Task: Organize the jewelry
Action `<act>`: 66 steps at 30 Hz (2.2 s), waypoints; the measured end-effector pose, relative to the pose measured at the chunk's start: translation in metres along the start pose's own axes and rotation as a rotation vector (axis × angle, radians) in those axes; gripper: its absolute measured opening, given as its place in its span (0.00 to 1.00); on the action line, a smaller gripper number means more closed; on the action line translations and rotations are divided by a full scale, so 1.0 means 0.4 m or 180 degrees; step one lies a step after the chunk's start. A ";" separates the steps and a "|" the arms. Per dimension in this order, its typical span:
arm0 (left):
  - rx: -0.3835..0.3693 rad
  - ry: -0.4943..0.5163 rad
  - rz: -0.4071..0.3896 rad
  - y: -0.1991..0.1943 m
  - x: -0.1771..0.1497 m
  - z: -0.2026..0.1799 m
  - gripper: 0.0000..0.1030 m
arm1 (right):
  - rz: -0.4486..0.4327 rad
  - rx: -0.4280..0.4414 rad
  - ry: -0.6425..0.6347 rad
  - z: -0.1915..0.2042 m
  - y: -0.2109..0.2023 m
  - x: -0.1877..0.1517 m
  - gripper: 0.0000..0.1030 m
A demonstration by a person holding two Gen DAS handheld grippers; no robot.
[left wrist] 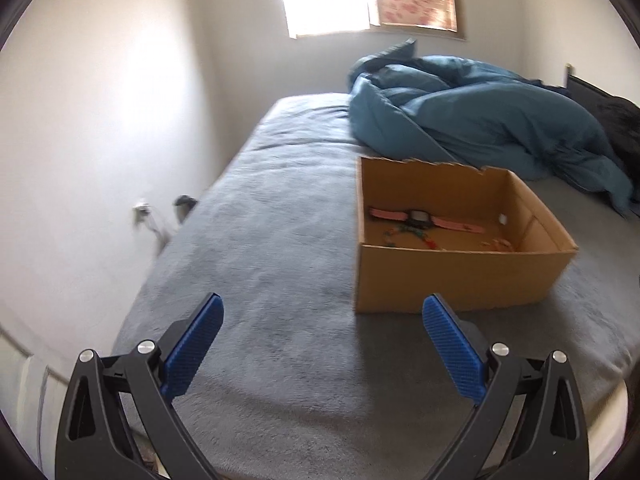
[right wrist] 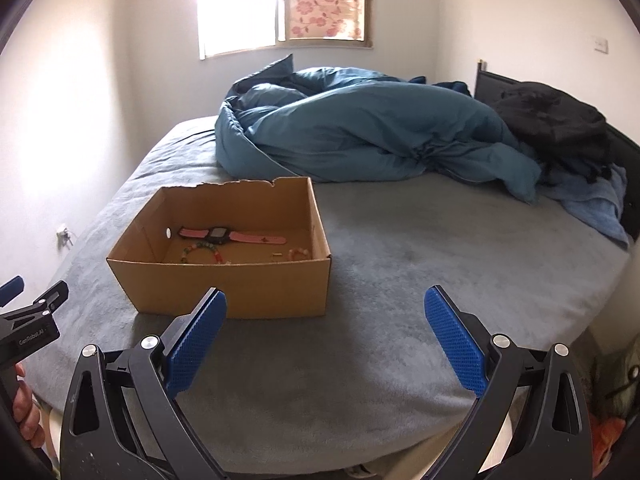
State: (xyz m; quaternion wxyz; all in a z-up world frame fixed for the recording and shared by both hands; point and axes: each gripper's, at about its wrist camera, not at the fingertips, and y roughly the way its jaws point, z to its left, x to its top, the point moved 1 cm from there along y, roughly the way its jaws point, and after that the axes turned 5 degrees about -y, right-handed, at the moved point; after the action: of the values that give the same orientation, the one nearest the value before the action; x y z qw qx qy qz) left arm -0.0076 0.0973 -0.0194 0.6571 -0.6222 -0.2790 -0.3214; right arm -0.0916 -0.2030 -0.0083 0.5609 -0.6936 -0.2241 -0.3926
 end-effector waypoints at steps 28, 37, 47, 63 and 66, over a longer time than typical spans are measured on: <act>-0.0175 -0.0144 -0.0264 -0.105 -0.072 -0.129 0.95 | -0.0704 0.0280 -0.0060 -0.156 -0.101 -0.035 0.92; -0.0161 -0.0124 -0.0227 -0.115 -0.076 -0.155 0.95 | -0.0653 0.0398 -0.0045 -0.201 -0.098 -0.054 0.92; -0.0097 -0.0137 -0.0244 -0.124 -0.068 -0.153 0.95 | -0.0650 0.0580 -0.0078 -0.178 -0.093 -0.058 0.92; 0.0054 -0.0127 -0.0215 -0.115 -0.068 -0.134 0.95 | -0.0482 0.0504 -0.0202 -0.130 -0.077 -0.067 0.92; 0.0114 -0.0143 -0.0191 -0.105 -0.065 -0.116 0.95 | -0.0430 0.0464 -0.0181 -0.120 -0.071 -0.063 0.92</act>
State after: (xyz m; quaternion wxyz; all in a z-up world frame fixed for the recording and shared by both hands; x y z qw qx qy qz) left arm -0.0581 0.0523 -0.0159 0.6517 -0.6087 -0.3180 -0.3219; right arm -0.1420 -0.2376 -0.0083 0.5756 -0.6450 -0.3142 -0.3924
